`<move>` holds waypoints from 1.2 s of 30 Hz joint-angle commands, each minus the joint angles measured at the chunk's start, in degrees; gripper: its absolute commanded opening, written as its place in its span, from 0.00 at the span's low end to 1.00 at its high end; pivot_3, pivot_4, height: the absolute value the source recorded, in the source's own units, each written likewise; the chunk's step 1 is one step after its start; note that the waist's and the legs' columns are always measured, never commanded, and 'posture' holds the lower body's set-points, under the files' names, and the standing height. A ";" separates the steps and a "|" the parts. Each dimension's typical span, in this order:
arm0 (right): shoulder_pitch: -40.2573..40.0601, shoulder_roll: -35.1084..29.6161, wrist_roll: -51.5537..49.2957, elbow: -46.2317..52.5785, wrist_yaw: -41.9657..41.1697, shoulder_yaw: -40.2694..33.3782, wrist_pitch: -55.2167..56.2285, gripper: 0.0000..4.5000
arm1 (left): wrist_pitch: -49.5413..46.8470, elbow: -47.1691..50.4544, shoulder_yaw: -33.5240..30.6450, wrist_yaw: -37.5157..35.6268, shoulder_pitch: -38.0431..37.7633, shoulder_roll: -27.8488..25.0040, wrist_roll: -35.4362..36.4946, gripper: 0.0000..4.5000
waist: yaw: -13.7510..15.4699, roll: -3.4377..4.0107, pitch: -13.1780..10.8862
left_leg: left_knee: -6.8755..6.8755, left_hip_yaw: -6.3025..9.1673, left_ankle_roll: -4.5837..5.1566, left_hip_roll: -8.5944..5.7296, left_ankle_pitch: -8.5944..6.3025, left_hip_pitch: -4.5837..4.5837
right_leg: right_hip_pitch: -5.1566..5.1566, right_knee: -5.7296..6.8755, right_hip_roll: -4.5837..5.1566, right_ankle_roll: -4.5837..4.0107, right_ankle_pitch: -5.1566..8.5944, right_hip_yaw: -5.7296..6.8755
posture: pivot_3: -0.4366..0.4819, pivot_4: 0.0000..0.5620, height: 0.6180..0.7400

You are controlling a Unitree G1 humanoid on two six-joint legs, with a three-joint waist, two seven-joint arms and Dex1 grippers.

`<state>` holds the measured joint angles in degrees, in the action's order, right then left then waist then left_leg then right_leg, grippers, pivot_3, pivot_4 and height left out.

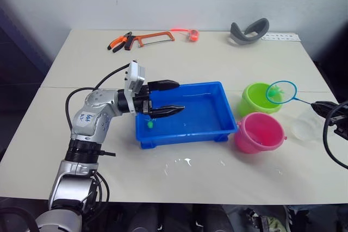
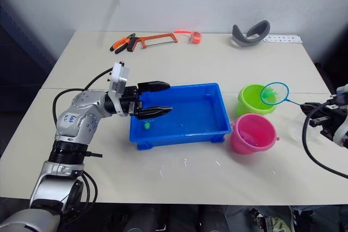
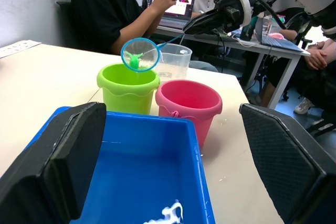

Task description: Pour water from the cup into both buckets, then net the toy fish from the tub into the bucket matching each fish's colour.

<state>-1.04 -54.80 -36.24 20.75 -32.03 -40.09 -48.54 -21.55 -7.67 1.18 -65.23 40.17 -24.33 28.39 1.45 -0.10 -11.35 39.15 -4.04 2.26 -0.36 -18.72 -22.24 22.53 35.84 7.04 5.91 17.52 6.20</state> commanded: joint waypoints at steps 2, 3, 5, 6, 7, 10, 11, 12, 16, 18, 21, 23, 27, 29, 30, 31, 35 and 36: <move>-2.56 -1.13 8.41 3.07 -0.20 1.38 8.56 0.00 | 1.23 0.77 0.41 0.04 -0.14 0.84 -0.24 0.98 | 0.01 0.00 0.00 | 0.00 0.00 0.00 0.00 0.00 0.01 | -0.02 -0.01 -0.01 0.01 0.00 0.00 | 0.48 0.27 1.00; -3.44 -1.37 10.74 3.40 -0.56 2.14 11.23 0.00 | 1.31 0.75 0.39 0.11 -0.27 1.00 -0.30 0.98 | 0.01 0.00 0.00 | 0.00 0.00 -0.01 0.00 0.00 0.01 | -0.02 -0.02 -0.02 0.01 -0.01 0.01 | 0.48 0.27 1.00; -6.32 -2.44 16.74 3.97 -2.06 4.32 18.39 0.00 | 1.43 0.85 0.43 0.22 -0.58 1.28 -0.42 0.98 | 0.01 0.01 0.00 | 0.00 -0.01 -0.01 0.00 0.00 0.01 | -0.02 -0.02 -0.04 0.01 -0.01 0.01 | 0.48 0.27 1.00; -7.61 -2.84 19.46 4.05 -2.79 5.34 21.94 0.00 | 1.48 0.90 0.45 0.20 -0.69 1.36 -0.47 0.98 | 0.04 0.01 0.00 | 0.00 -0.02 -0.01 0.00 0.00 0.01 | -0.01 -0.02 -0.05 0.03 -0.01 0.02 | 0.48 0.27 1.00; -9.05 -3.31 22.74 3.98 -3.03 6.67 25.92 0.00 | 1.60 0.91 0.51 0.19 -0.71 1.48 -0.53 0.98 | 0.03 0.00 0.00 | 0.00 -0.03 -0.01 -0.01 0.00 0.03 | -0.01 -0.03 -0.05 0.03 -0.01 0.01 | 0.48 0.27 1.00; -10.97 -4.05 32.07 1.98 -1.43 9.03 37.69 0.00 | 2.01 0.74 0.48 0.14 -0.63 1.68 -0.65 0.98 | 0.03 0.00 0.00 | 0.01 -0.04 -0.03 0.01 0.01 0.04 | -0.02 -0.04 -0.16 0.08 -0.03 0.02 | 0.48 0.27 1.00; -10.77 -3.88 34.38 0.94 -0.41 9.25 40.42 0.00 | 2.29 0.58 0.39 0.13 -0.64 1.73 -0.70 0.98 | 0.02 0.00 0.00 | 0.01 -0.04 -0.03 0.01 0.02 0.06 | -0.02 -0.04 -0.17 0.08 -0.03 0.01 | 0.48 0.27 1.00; -10.49 -3.58 35.87 0.13 0.18 9.36 42.26 0.00 | 2.49 0.46 0.33 0.13 -0.65 1.77 -0.74 0.98 | 0.02 0.01 0.00 | 0.01 -0.04 -0.06 0.02 0.03 0.06 | -0.02 -0.04 -0.19 0.08 -0.04 0.01 | 0.48 0.27 1.00; -9.55 -3.69 41.07 -1.70 0.94 9.78 50.74 0.00 | 3.08 -0.16 -0.19 0.44 -1.05 1.51 -0.94 0.98 | 0.01 0.00 0.00 | 0.01 -0.03 -0.08 0.05 0.05 0.07 | -0.03 -0.04 -0.24 0.08 -0.04 0.00 | 0.48 0.27 1.00; -9.47 -4.11 43.74 -2.70 1.25 9.90 54.59 0.00 | 3.17 -0.27 -0.22 0.40 -1.07 1.44 -0.96 0.98 | 0.00 0.00 0.00 | 0.02 -0.02 -0.09 0.06 0.05 0.07 | -0.03 -0.04 -0.26 0.08 -0.04 0.00 | 0.48 0.27 1.00; -8.95 -5.91 50.55 -5.46 3.33 10.32 60.72 0.00 | 3.54 -0.95 -0.28 0.34 -0.73 1.38 -1.09 0.98 | -0.01 0.00 0.00 | 0.02 -0.03 -0.09 0.06 0.05 0.07 | -0.03 -0.04 -0.26 0.08 -0.04 -0.01 | 0.48 0.27 1.00; -9.00 -6.97 53.63 -7.07 3.77 10.87 64.50 0.00 | 3.86 -1.38 -0.22 0.40 -0.49 1.53 -1.19 0.98 | -0.05 0.00 0.00 | 0.02 -0.04 -0.09 0.06 0.05 0.08 | -0.03 -0.04 -0.26 0.08 -0.04 -0.02 | 0.48 0.27 1.00; -7.82 -6.85 57.96 -9.30 6.79 12.02 68.69 0.00 | 3.60 -1.73 0.13 -0.09 -0.18 1.71 -1.06 0.98 | -0.03 0.00 0.00 | 0.02 0.00 -0.09 0.08 0.05 0.07 | -0.05 -0.06 -0.27 0.08 -0.04 -0.05 | 0.48 0.27 1.00; -7.18 -6.65 58.77 -9.91 7.30 12.56 69.58 0.00 | 3.50 -1.46 0.27 -0.32 -0.38 1.59 -1.07 0.98 | -0.04 0.00 0.00 | 0.02 -0.02 -0.09 0.08 0.05 0.07 | -0.05 -0.06 -0.27 0.08 -0.04 -0.05 | 0.48 0.27 1.00; -6.64 -6.13 58.04 -10.11 7.20 12.88 69.54 0.00 | 3.77 -1.35 0.24 -0.22 -0.62 1.52 -1.27 0.98 | -0.06 0.00 0.00 | 0.02 -0.01 -0.10 0.08 0.05 0.07 | -0.05 -0.06 -0.27 0.08 -0.04 -0.05 | 0.48 0.27 1.00; -6.00 -5.45 57.03 -10.21 7.16 13.05 69.42 0.00 | 4.11 -1.30 0.17 -0.10 -0.84 1.44 -1.49 0.98 | -0.07 0.00 0.00 | 0.02 -0.01 -0.10 0.08 0.05 0.07 | -0.05 -0.06 -0.28 0.08 -0.04 -0.05 | 0.48 0.27 1.00; -2.04 0.88 39.69 -6.56 1.20 12.90 57.68 0.00 | 5.77 -1.36 -1.26 0.12 -1.68 0.49 -1.74 0.98 | -0.13 -0.01 0.00 | 0.03 0.01 -0.11 0.10 0.06 0.08 | -0.06 -0.06 -0.30 0.08 -0.04 -0.04 | 0.48 0.27 1.00; -0.13 2.62 30.54 -3.26 -0.92 12.96 49.67 0.00 | 6.57 -1.27 -2.77 -0.51 -2.49 -0.42 -0.93 0.98 | -0.15 0.02 0.00 | 0.07 0.08 -0.12 0.15 0.06 0.08 | -0.10 -0.09 -0.36 0.07 -0.04 -0.01 | 0.48 0.27 1.00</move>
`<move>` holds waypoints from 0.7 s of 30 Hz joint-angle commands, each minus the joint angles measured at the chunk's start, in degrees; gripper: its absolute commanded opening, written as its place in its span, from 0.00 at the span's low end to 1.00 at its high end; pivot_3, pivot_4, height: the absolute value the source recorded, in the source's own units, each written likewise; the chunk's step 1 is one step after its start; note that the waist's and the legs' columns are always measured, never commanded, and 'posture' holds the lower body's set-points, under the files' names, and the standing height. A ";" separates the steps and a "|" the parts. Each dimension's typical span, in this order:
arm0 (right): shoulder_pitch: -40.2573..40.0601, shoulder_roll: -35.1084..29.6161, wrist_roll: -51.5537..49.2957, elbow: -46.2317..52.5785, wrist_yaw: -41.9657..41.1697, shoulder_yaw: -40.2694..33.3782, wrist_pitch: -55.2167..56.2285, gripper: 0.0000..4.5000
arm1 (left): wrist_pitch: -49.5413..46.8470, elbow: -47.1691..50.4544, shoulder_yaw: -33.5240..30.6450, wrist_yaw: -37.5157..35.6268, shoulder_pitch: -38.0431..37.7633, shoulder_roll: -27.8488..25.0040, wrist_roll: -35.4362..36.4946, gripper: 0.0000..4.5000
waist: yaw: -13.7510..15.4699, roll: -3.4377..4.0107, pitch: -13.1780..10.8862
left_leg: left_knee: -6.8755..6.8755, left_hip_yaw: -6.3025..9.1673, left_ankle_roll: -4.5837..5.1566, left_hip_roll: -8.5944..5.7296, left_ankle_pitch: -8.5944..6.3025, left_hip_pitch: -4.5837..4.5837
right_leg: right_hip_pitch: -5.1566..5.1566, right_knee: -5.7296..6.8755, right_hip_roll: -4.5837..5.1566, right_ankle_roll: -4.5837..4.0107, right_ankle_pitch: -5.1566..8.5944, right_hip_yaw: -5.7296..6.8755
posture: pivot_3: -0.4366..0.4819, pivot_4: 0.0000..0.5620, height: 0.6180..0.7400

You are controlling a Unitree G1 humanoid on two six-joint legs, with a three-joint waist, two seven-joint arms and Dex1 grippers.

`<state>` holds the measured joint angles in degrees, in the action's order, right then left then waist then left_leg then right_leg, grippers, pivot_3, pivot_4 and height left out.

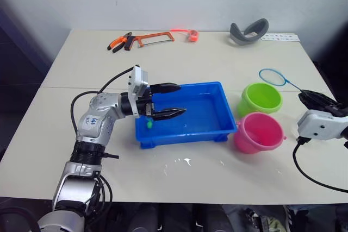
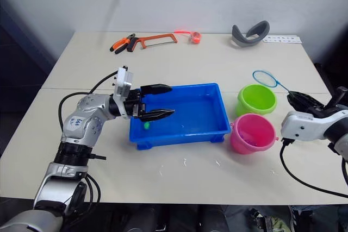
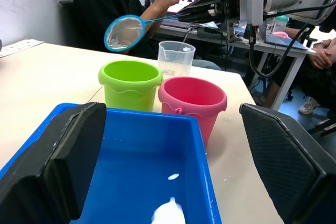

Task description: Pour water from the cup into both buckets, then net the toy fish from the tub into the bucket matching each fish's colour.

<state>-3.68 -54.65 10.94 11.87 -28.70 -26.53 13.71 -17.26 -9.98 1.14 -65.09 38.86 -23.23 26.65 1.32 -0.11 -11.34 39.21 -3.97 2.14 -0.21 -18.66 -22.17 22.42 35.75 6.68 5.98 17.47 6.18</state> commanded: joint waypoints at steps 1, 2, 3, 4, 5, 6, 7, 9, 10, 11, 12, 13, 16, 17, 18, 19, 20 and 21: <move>4.52 3.08 -25.67 8.97 -6.40 0.22 -20.57 0.00 | 3.35 1.14 -4.70 -1.90 -2.45 -3.03 1.79 0.98 | -0.16 0.03 0.00 | 0.00 -0.02 0.00 -0.02 0.00 0.00 | 0.01 0.02 0.02 0.00 0.00 0.00 | 0.48 0.27 1.00; 5.87 3.34 -31.84 11.37 -7.82 0.71 -26.23 0.00 | 4.05 1.29 -6.07 -2.77 -3.38 -4.12 2.51 0.98 | -0.36 0.03 -0.01 | 0.00 -0.03 0.00 0.00 0.00 0.01 | 0.02 0.04 0.00 0.00 0.00 -0.01 | 0.48 0.27 1.00; 7.91 2.89 -38.91 13.91 -9.05 2.33 -33.66 0.00 | 4.06 1.79 -8.07 -3.38 -4.71 -6.03 3.31 0.98 | -0.63 0.05 -0.02 | 0.00 -0.03 0.00 0.01 0.00 0.02 | 0.02 0.06 0.00 -0.01 0.00 0.00 | 0.48 0.27 1.00; 10.14 2.03 -44.41 15.68 -9.39 4.39 -40.23 0.00 | 3.59 2.50 -9.95 -3.65 -5.87 -7.96 4.01 0.98 | -0.74 0.06 -0.02 | 0.00 -0.02 0.00 0.04 0.00 0.02 | 0.03 0.08 0.00 -0.04 0.00 -0.02 | 0.48 0.27 1.00; 12.41 1.17 -48.80 17.08 -9.42 6.51 -46.02 0.00 | 3.05 3.19 -11.47 -3.75 -6.88 -9.72 4.41 0.98 | -1.15 0.07 -0.03 | -0.01 -0.02 -0.01 0.04 0.01 0.02 | 0.04 0.09 0.00 -0.04 0.01 -0.02 | 0.48 0.27 1.00; 15.20 0.44 -51.05 18.36 -9.71 9.45 -50.59 0.00 | 2.80 3.65 -12.94 -4.28 -8.06 -11.67 4.73 0.98 | -1.32 0.06 -0.02 | 0.00 0.01 -0.02 0.09 0.01 0.04 | 0.04 0.11 0.01 -0.08 0.02 -0.07 | 0.48 0.27 1.00; 17.07 -0.09 -52.29 19.20 -9.66 11.09 -53.58 0.00 | 2.74 3.91 -13.72 -4.68 -8.77 -12.80 4.90 0.98 | -1.56 0.06 -0.03 | 0.00 0.18 -0.06 0.11 0.03 0.01 | 0.01 0.12 0.03 -0.14 0.04 -0.09 | 0.48 0.27 1.00; 22.97 0.88 -54.29 19.73 -7.98 16.66 -60.67 0.00 | 3.08 3.94 -15.56 -5.62 -11.01 -15.83 4.83 0.98 | -1.44 0.06 -0.03 | 0.01 0.23 -0.15 0.23 0.01 0.02 | 0.02 0.09 0.23 -0.25 0.03 -0.12 | 0.48 0.27 1.00; 25.71 1.87 -53.59 19.40 -7.75 20.09 -62.36 0.00 | 2.97 3.85 -16.56 -6.01 -12.28 -17.40 4.76 0.98 | -1.35 0.05 -0.03 | 0.00 0.25 -0.15 0.23 0.01 0.01 | 0.02 0.09 0.26 -0.26 0.04 -0.10 | 0.48 0.27 1.00; 28.20 2.89 -52.68 18.70 -7.49 23.39 -64.25 0.00 | 2.72 3.73 -17.52 -6.39 -13.47 -18.86 4.70 0.98 | -1.17 0.06 -0.03 | 0.00 0.28 -0.16 0.21 0.01 0.01 | 0.01 0.09 0.31 -0.29 0.05 -0.06 | 0.48 0.27 1.00; 30.52 4.18 -51.53 17.75 -7.10 26.48 -65.66 0.00 | 2.70 3.42 -18.53 -6.82 -14.57 -20.04 4.75 0.98 | -1.15 0.05 -0.03 | -0.01 0.31 -0.14 0.07 0.01 -0.01 | 0.03 0.11 0.50 -0.28 0.05 0.01 | 0.48 0.27 1.00; 33.00 6.41 -50.14 16.17 -5.99 29.57 -66.79 0.00 | 3.12 2.91 -19.47 -7.41 -15.87 -21.29 4.61 0.98 | -1.28 0.03 -0.02 | -0.01 0.29 -0.11 0.01 -0.01 -0.03 | 0.03 0.09 0.65 -0.28 0.06 0.08 | 0.48 0.27 1.00; 38.88 11.90 -45.48 11.49 -3.37 38.11 -69.92 0.00 | 4.72 2.66 -19.57 -9.45 -19.56 -24.80 2.90 0.98 | -1.29 0.01 -0.01 | -0.02 0.26 -0.04 -0.08 -0.03 -0.07 | 0.06 0.08 0.75 -0.26 0.05 0.15 | 0.48 0.27 1.00; 40.29 12.79 -43.23 10.40 -3.51 41.12 -69.69 0.00 | 5.35 2.88 -19.27 -10.09 -20.60 -25.74 2.12 0.98 | -1.43 0.01 -0.01 | -0.02 0.26 -0.03 -0.09 -0.03 -0.10 | 0.07 0.07 0.75 -0.26 0.06 0.17 | 0.48 0.27 1.00; 41.36 13.44 -41.39 9.54 -3.68 43.31 -69.33 0.00 | 5.68 3.19 -19.13 -10.33 -21.37 -26.37 1.76 0.98 | -1.36 0.02 -0.01 | -0.02 0.24 -0.03 -0.10 -0.03 -0.12 | 0.12 0.09 0.76 -0.26 0.06 0.17 | 0.48 0.27 1.00; 42.55 14.42 -39.62 8.14 -3.40 45.12 -69.35 0.00 | 5.75 3.60 -19.15 -10.29 -21.99 -26.81 1.70 0.98 | -1.34 0.02 -0.01 | -0.05 0.24 -0.03 -0.12 -0.03 -0.17 | 0.17 0.11 0.77 -0.26 0.06 0.17 | 0.48 0.27 1.00; 43.55 15.30 -37.99 6.75 -3.33 46.45 -68.93 0.00 | 5.69 4.07 -19.19 -10.13 -22.50 -27.04 1.85 0.98 | -1.36 0.02 -0.01 | -0.05 0.25 -0.03 -0.12 -0.03 -0.18 | 0.18 0.10 0.76 -0.26 0.06 0.19 | 0.48 0.27 1.00; 44.67 16.35 -36.14 5.02 -2.93 47.67 -68.57 0.00 | 5.65 4.60 -19.16 -9.99 -23.03 -27.26 1.92 0.98 | -1.37 0.02 -0.01 | -0.05 0.23 -0.02 -0.12 -0.03 -0.20 | 0.19 0.10 0.75 -0.26 0.06 0.21 | 0.48 0.27 1.00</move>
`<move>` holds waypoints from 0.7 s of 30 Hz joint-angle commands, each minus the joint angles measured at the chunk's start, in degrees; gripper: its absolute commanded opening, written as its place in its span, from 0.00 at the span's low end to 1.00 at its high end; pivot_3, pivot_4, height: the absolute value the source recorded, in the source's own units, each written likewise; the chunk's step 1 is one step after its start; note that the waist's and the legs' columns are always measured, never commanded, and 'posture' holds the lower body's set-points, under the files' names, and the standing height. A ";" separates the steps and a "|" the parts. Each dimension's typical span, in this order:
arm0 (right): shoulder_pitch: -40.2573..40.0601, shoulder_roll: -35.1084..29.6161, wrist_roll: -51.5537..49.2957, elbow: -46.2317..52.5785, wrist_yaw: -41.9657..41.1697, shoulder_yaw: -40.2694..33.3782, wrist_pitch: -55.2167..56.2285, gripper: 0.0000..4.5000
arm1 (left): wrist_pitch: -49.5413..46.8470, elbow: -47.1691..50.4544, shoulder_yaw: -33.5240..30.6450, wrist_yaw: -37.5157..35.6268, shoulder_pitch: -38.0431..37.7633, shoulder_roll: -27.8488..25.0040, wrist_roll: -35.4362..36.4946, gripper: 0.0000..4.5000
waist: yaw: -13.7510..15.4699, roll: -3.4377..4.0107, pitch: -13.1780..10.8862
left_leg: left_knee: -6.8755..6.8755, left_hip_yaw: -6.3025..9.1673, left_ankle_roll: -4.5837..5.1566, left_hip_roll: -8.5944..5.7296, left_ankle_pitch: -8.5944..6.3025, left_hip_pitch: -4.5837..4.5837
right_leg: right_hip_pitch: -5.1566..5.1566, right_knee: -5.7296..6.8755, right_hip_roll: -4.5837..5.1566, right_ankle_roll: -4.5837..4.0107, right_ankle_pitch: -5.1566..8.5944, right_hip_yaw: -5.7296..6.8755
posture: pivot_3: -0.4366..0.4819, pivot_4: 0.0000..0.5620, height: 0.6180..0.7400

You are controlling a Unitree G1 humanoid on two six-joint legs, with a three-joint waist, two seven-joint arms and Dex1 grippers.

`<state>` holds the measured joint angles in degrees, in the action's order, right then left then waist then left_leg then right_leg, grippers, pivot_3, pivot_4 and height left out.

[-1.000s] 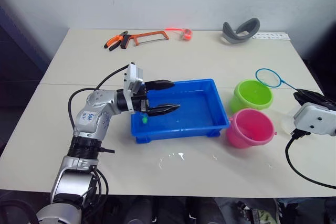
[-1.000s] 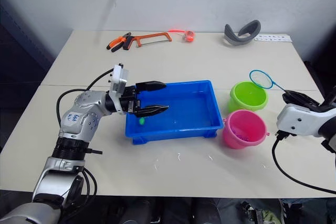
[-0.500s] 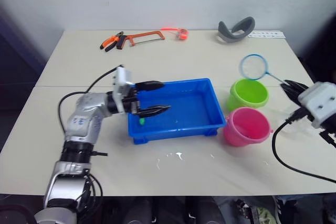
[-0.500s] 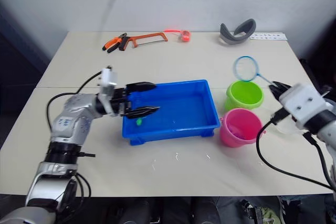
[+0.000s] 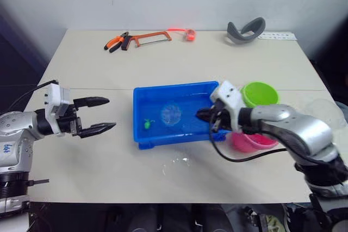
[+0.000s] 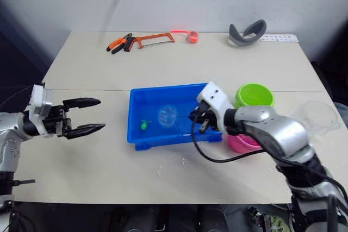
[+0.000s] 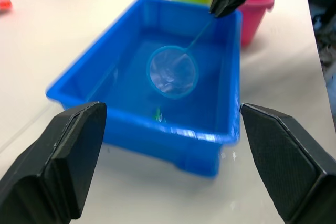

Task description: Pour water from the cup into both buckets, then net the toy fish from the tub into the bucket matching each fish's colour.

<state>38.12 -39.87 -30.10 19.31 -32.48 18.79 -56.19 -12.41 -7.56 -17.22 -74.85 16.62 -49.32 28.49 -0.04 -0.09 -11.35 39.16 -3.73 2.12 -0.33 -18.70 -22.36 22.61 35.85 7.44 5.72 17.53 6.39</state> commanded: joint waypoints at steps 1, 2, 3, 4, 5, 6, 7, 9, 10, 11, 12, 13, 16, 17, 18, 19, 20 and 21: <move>3.76 2.43 6.26 -3.86 1.01 3.10 1.72 0.00 | 0.82 2.70 -0.74 -0.19 -1.28 -1.36 0.05 0.98 | -0.06 0.00 0.00 | 0.00 0.00 0.00 0.00 0.00 -0.01 | 0.01 0.00 -0.01 0.00 0.00 0.02 | 0.48 0.27 1.00; 4.42 3.08 7.19 -4.93 0.96 3.57 1.93 0.00 | 0.84 3.15 -0.65 -0.22 -1.70 -1.53 0.00 0.98 | -0.16 -0.01 0.00 | 0.00 -0.01 0.00 0.00 0.00 -0.01 | 0.01 0.00 -0.01 0.01 0.00 0.02 | 0.48 0.27 1.00; 4.99 3.64 7.71 -5.72 0.29 4.30 2.04 0.00 | 0.80 3.62 -0.59 -0.19 -2.14 -1.67 -0.06 0.98 | -0.15 -0.01 0.00 | 0.00 -0.03 0.00 0.00 0.00 -0.01 | 0.01 0.00 -0.01 0.01 0.00 0.02 | 0.48 0.27 1.00; 5.35 4.21 7.93 -6.31 -0.67 4.84 2.29 0.00 | 0.76 3.90 -0.49 -0.10 -2.42 -1.76 -0.11 0.98 | -0.12 -0.01 0.00 | 0.00 -0.03 0.00 0.00 0.00 -0.01 | 0.02 0.01 -0.02 0.01 0.00 0.02 | 0.48 0.27 1.00; 5.54 4.67 8.25 -6.72 -1.46 5.16 2.50 0.00 | 0.71 4.08 -0.43 0.00 -2.59 -1.82 -0.12 0.98 | -0.19 -0.01 0.00 | 0.00 -0.02 0.00 0.00 0.00 -0.02 | 0.04 0.03 -0.02 0.01 0.00 0.03 | 0.48 0.27 1.00; 5.69 5.91 7.62 -7.12 -2.25 4.94 2.13 0.00 | 0.65 4.22 -0.21 0.04 -2.71 -2.00 -0.27 0.98 | -0.22 -0.01 0.00 | 0.00 -0.03 0.00 0.01 0.00 -0.01 | 0.04 0.03 -0.03 0.01 0.00 0.03 | 0.48 0.27 1.00; 5.77 6.90 7.19 -7.40 -2.93 4.65 1.86 0.00 | 0.65 4.32 0.02 -0.02 -2.76 -2.14 -0.43 0.98 | -0.27 -0.01 0.01 | -0.01 -0.04 0.00 0.01 0.00 -0.01 | 0.04 0.03 -0.04 0.01 0.00 0.02 | 0.48 0.27 1.00; 5.87 8.95 5.75 -7.70 -4.65 3.67 0.65 0.00 | 0.66 4.40 0.51 0.01 -2.59 -2.26 -0.78 0.98 | -0.29 -0.01 0.00 | -0.02 -0.07 0.00 0.03 0.00 -0.01 | 0.06 0.04 -0.07 0.01 0.00 0.06 | 0.48 0.27 1.00; 5.91 9.53 5.06 -7.74 -5.77 3.17 0.21 0.00 | 0.62 4.38 0.74 -0.03 -2.38 -2.26 -0.88 0.98 | -0.34 -0.01 0.01 | -0.02 -0.08 0.00 0.04 0.00 -0.01 | 0.06 0.04 -0.09 0.01 0.00 0.08 | 0.48 0.27 1.00; 6.02 10.19 3.97 -7.81 -6.70 2.30 -0.82 0.00 | 0.55 4.30 1.00 -0.01 -2.05 -2.25 -0.99 0.98 | -0.35 -0.01 0.01 | -0.02 -0.09 0.00 0.04 0.00 -0.01 | 0.07 0.04 -0.10 0.01 0.00 0.10 | 0.48 0.27 1.00; 6.15 10.58 3.34 -7.93 -7.33 1.70 -1.51 0.00 | 0.50 4.19 1.22 0.02 -1.77 -2.26 -1.05 0.98 | -0.35 -0.01 0.00 | -0.02 -0.10 0.00 0.04 0.00 -0.01 | 0.07 0.05 -0.09 0.01 0.00 0.11 | 0.48 0.27 1.00; 6.32 11.11 2.95 -8.16 -7.51 0.98 -2.02 0.00 | 0.37 4.06 1.54 -0.03 -1.47 -2.35 -1.11 0.98 | -0.35 -0.01 0.00 | -0.02 -0.10 0.00 0.04 0.00 -0.01 | 0.07 0.05 -0.09 0.01 0.00 0.11 | 0.48 0.27 1.00; 6.66 12.02 3.08 -8.65 -7.62 0.14 -2.86 0.00 | 1.28 3.48 2.33 -0.22 -0.33 -2.31 -1.51 0.98 | -0.28 -0.01 0.01 | -0.02 -0.10 0.00 0.03 0.00 -0.01 | 0.07 0.06 -0.08 0.01 0.00 0.11 | 0.48 0.27 1.00; 6.71 12.11 3.23 -8.69 -7.79 0.14 -2.97 0.00 | 1.55 3.30 2.47 -0.33 -0.01 -2.27 -1.61 0.98 | -0.23 -0.01 0.01 | -0.02 -0.09 0.00 0.03 0.00 -0.01 | 0.07 0.07 -0.08 0.01 0.00 0.11 | 0.48 0.27 1.00; 6.42 12.77 2.69 -8.69 -7.56 -0.69 -3.54 0.00 | 1.45 3.04 2.71 -0.27 0.52 -2.24 -1.74 0.98 | -0.23 -0.01 0.01 | -0.02 -0.09 0.00 0.03 0.00 -0.01 | 0.07 0.07 -0.08 0.01 0.00 0.11 | 0.48 0.27 1.00; 6.13 13.39 2.16 -8.66 -7.27 -1.57 -4.08 0.00 | 1.25 2.83 2.90 -0.17 0.98 -2.22 -1.86 0.98 | -0.25 -0.01 0.01 | -0.02 -0.09 0.00 0.02 0.00 -0.01 | 0.07 0.07 -0.07 0.01 0.00 0.11 | 0.48 0.27 1.00; 5.84 13.95 1.56 -8.56 -7.04 -2.57 -4.70 0.00 | 1.15 2.71 3.03 -0.12 1.30 -2.20 -1.97 0.98 | -0.27 -0.01 0.01 | -0.02 -0.09 0.00 0.02 0.00 -0.01 | 0.07 0.07 -0.08 0.01 0.00 0.11 | 0.48 0.27 1.00; 5.61 14.33 1.02 -8.40 -6.94 -3.62 -5.47 0.00 | 0.99 2.65 3.19 -0.07 1.63 -2.18 -2.02 0.98 | -0.28 -0.01 0.01 | -0.02 -0.09 0.00 0.02 0.00 -0.01 | 0.08 0.07 -0.08 0.01 0.00 0.12 | 0.48 0.27 1.00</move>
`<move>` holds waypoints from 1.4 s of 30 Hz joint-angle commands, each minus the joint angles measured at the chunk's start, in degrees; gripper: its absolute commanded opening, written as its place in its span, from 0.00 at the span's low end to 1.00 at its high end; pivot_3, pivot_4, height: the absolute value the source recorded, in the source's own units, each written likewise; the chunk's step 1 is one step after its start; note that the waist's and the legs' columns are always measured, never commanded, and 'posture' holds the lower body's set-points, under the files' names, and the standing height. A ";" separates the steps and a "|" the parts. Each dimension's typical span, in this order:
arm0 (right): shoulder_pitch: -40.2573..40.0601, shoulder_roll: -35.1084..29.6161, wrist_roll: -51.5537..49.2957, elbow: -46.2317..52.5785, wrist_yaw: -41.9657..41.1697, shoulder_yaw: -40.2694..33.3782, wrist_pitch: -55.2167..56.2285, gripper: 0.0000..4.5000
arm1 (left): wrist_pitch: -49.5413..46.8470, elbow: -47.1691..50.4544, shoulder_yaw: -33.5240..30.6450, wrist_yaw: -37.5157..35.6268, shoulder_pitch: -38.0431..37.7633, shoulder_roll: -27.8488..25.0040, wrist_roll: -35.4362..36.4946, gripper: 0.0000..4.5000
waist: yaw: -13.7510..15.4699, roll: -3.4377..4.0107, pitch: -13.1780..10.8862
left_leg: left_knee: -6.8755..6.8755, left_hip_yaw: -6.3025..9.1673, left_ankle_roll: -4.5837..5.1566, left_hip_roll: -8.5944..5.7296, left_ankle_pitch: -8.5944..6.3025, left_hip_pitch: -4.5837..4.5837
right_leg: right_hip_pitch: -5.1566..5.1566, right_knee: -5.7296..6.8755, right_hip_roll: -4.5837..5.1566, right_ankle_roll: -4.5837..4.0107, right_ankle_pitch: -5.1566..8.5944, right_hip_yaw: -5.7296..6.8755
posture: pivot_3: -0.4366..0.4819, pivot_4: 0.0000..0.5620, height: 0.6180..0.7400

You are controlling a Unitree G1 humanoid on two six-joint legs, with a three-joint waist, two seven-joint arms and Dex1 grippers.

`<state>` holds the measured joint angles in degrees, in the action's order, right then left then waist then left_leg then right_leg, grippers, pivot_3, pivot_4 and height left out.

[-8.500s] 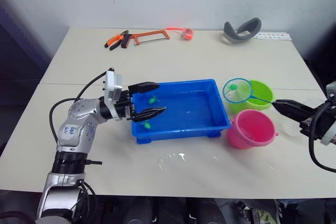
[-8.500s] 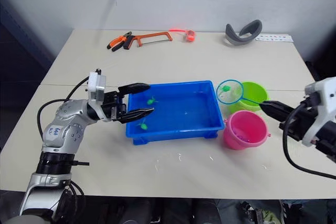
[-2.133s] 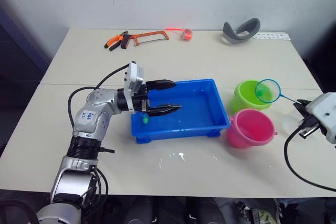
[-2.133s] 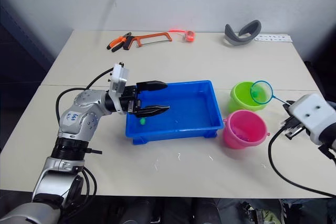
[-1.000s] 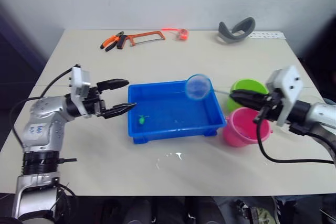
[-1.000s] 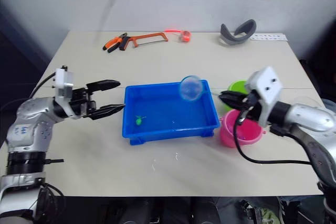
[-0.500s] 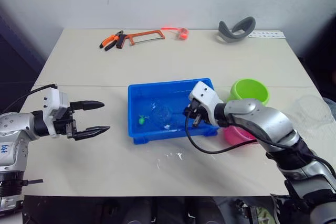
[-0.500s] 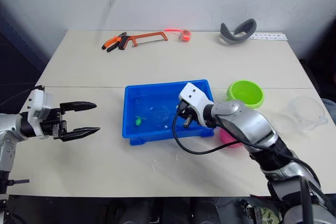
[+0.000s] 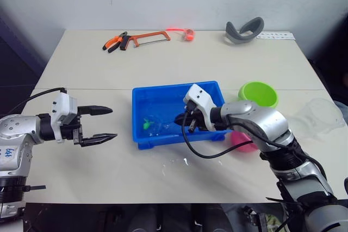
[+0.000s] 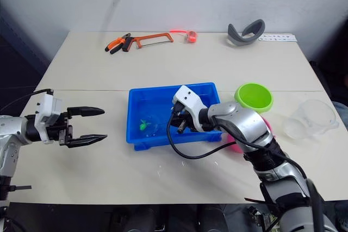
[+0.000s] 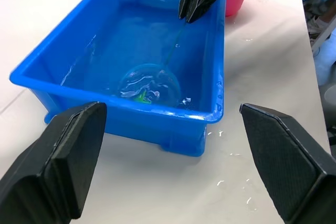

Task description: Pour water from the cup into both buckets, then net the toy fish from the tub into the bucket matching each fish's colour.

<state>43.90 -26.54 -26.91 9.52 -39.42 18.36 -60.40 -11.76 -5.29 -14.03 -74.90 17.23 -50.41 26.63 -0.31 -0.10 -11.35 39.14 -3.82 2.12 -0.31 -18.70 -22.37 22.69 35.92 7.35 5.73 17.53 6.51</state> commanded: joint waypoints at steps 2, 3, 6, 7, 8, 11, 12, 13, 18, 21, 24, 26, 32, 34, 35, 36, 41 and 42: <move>-0.57 1.00 -3.04 1.89 -0.17 -4.92 -2.38 0.00 | 0.10 0.45 0.26 -0.07 1.35 -1.12 -0.13 0.98 | -0.03 0.00 0.00 | -0.01 -0.01 0.00 0.00 0.00 0.00 | 0.01 0.01 -0.01 0.00 0.00 0.00 | 0.48 0.27 1.00; -0.73 0.82 -3.49 2.18 -0.31 -5.61 -2.80 0.00 | -0.02 0.52 0.40 -0.12 1.43 -1.16 -0.06 0.98 | -0.04 0.00 0.00 | -0.01 -0.01 0.00 0.00 0.00 0.00 | 0.01 0.01 -0.01 0.00 0.00 0.01 | 0.48 0.27 1.00; -1.15 -0.05 -5.55 3.87 -0.94 -8.58 -4.08 0.00 | -1.24 1.76 1.00 0.16 2.16 -1.16 0.50 0.98 | -0.03 0.00 0.00 | -0.02 -0.01 0.00 0.00 0.00 -0.01 | 0.02 0.01 -0.01 0.00 0.00 0.01 | 0.48 0.27 1.00; -1.34 -0.16 -6.49 4.52 -0.90 -9.80 -4.81 0.00 | -1.93 2.37 1.14 0.44 2.66 -1.00 0.90 0.98 | -0.02 0.00 0.00 | -0.03 -0.01 0.00 0.00 0.00 0.00 | 0.03 0.00 -0.01 0.00 0.00 0.01 | 0.48 0.27 1.00; -1.58 -0.29 -7.50 5.18 -0.84 -11.06 -5.66 0.00 | -2.63 2.86 1.30 0.71 3.28 -0.75 1.33 0.98 | 0.00 0.00 0.00 | -0.03 -0.01 0.00 0.00 0.00 -0.01 | 0.03 0.00 -0.01 0.00 0.00 0.00 | 0.48 0.27 1.00; -2.65 -1.10 -10.16 7.49 -0.82 -14.14 -8.13 0.00 | -3.89 3.74 1.57 0.96 4.50 0.00 2.20 0.98 | 0.04 0.00 0.00 | -0.03 -0.01 0.00 0.00 0.00 -0.02 | 0.03 0.00 0.01 0.00 0.00 -0.03 | 0.48 0.27 1.00; -3.20 -1.44 -11.02 8.30 -0.68 -15.22 -8.96 0.00 | -4.44 4.06 1.67 0.72 4.71 0.22 2.69 0.98 | 0.10 0.00 0.00 | -0.03 -0.01 0.00 0.00 0.00 -0.01 | 0.03 0.00 0.02 0.00 0.00 -0.05 | 0.48 0.27 1.00; -3.90 -1.82 -11.85 9.21 -0.37 -16.49 -9.82 0.00 | -5.79 4.69 1.77 0.22 4.86 0.40 3.79 0.98 | 0.09 0.00 0.00 | -0.03 0.00 0.00 0.00 0.00 -0.02 | 0.03 0.00 0.02 0.00 0.00 -0.06 | 0.48 0.27 1.00; -7.71 -4.52 -15.33 13.31 2.61 -25.58 -14.51 0.00 | -6.20 4.64 4.44 -0.23 8.68 2.96 4.29 0.98 | 0.43 0.00 0.00 | -0.04 0.02 0.00 -0.01 0.00 -0.02 | 0.01 -0.01 0.01 0.00 0.00 -0.10 | 0.48 0.27 1.00; -9.96 -6.95 -17.66 15.90 3.81 -32.16 -15.97 0.00 | -6.60 4.30 6.07 0.06 11.25 5.63 4.38 0.98 | 0.51 -0.01 0.00 | -0.03 0.01 0.04 -0.08 0.02 -0.04 | -0.01 -0.02 -0.09 0.04 -0.02 -0.11 | 0.48 0.27 1.00; -12.35 -8.09 -19.66 18.08 5.64 -37.59 -18.06 0.00 | -6.42 4.26 7.22 0.09 12.41 7.60 4.27 0.98 | 0.23 -0.01 0.00 | -0.05 -0.01 0.04 -0.04 0.02 -0.02 | -0.01 -0.02 -0.12 0.04 -0.02 -0.16 | 0.48 0.27 1.00; -15.49 -9.23 -21.68 21.09 5.72 -42.29 -18.81 0.00 | -6.56 3.62 7.92 1.02 13.68 10.10 4.69 0.98 | 0.19 0.00 0.00 | -0.06 -0.05 0.03 -0.01 0.01 -0.01 | 0.00 -0.04 -0.14 0.04 -0.02 -0.18 | 0.48 0.27 1.00; -23.52 -12.07 -27.23 26.69 7.26 -57.55 -18.58 0.00 | -5.41 0.36 11.14 4.95 18.30 18.54 2.92 0.98 | 1.33 0.00 0.00 | -0.01 -0.06 0.06 -0.05 0.03 -0.01 | -0.06 -0.06 -0.25 0.09 -0.04 -0.23 | 0.48 0.27 1.00; -27.87 -13.56 -27.63 28.78 5.55 -62.23 -14.72 0.00 | -5.64 0.01 12.01 6.30 19.66 21.13 2.87 0.98 | 1.77 -0.02 0.00 | 0.00 -0.06 0.09 -0.07 0.04 0.00 | -0.09 -0.08 -0.24 0.12 -0.06 -0.26 | 0.48 0.27 1.00; -29.69 -14.16 -27.93 29.18 5.21 -64.12 -13.58 0.00 | -5.69 -0.13 12.40 6.71 20.08 21.99 2.67 0.98 | 1.84 -0.01 0.01 | 0.00 -0.05 0.09 -0.07 0.04 0.00 | -0.10 -0.09 -0.25 0.12 -0.06 -0.26 | 0.48 0.27 1.00; -31.07 -14.38 -28.01 28.75 5.78 -66.16 -12.79 0.00 | -5.46 -0.35 12.90 6.88 20.43 22.77 2.35 0.98 | 1.83 -0.02 0.01 | -0.02 -0.05 0.10 -0.08 0.04 0.01 | -0.10 -0.11 -0.26 0.13 -0.06 -0.27 | 0.48 0.27 1.00; -37.94 -16.67 -24.89 25.79 6.44 -71.57 -6.60 0.00 | -4.16 -2.05 14.84 7.42 21.78 25.61 0.95 0.98 | 1.63 -0.02 0.01 | -0.03 -0.13 0.11 -0.08 0.04 0.08 | -0.12 -0.09 -0.29 0.13 -0.07 -0.28 | 0.48 0.27 1.00; -39.40 -17.09 -23.25 25.07 6.40 -71.68 -4.53 0.00 | -4.06 -2.25 15.07 7.33 21.94 25.88 0.87 0.98 | 1.62 -0.02 0.01 | -0.03 -0.15 0.11 -0.06 0.04 0.09 | -0.12 -0.08 -0.32 0.13 -0.07 -0.30 | 0.48 0.27 1.00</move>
<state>5.45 -42.59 -52.12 35.06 -33.02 -51.37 -68.67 -16.85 -7.74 1.18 -67.58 38.05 -24.70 27.62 1.30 -0.12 -11.34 39.11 -3.99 2.22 -0.34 -18.65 -22.27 22.56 35.84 6.98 5.86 17.46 6.18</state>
